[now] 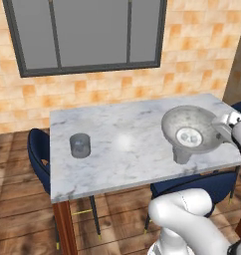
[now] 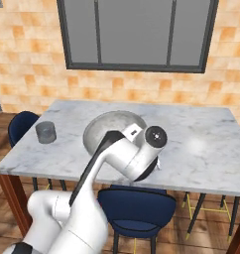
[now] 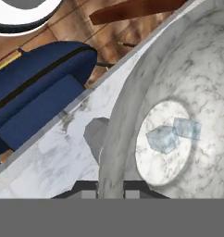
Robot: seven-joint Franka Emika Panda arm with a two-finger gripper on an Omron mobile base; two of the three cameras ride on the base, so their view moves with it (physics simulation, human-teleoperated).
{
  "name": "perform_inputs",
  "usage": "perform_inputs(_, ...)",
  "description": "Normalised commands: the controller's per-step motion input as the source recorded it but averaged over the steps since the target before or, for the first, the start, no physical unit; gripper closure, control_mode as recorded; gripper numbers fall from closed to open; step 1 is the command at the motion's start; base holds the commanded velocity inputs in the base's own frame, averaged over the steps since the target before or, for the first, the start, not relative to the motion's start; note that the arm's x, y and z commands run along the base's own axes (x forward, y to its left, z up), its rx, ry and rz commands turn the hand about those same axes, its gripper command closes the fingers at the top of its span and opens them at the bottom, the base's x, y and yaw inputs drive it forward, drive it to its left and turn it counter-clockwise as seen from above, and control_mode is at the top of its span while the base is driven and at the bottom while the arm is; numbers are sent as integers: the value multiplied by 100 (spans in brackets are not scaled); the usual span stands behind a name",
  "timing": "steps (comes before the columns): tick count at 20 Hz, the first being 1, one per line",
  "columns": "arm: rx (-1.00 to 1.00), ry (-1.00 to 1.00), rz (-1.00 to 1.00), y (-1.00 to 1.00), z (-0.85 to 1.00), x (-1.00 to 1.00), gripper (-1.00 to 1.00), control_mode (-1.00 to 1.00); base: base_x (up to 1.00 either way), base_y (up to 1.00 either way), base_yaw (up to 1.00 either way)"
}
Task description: There are four ice cubes in the ice bowl. Place two ice cubes in each glass of water.
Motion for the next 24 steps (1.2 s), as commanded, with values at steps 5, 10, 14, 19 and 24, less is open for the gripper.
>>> perform_inputs(5, 0, 8, -28, -50, 0, 47, 100, -100, 0, 0, 0)
perform_inputs(10, -6, 1, -17, 3, 0, 30, 100, -100, 0, 0, 0)
perform_inputs(14, -5, 0, 0, 15, -1, 15, 100, -100, 0, 0, 0)
perform_inputs(19, -20, 0, 0, 7, 0, 2, 100, -100, 0, 0, 0)
perform_inputs(24, -30, 1, 0, 0, 0, 6, 100, -100, 0, 0, 0)
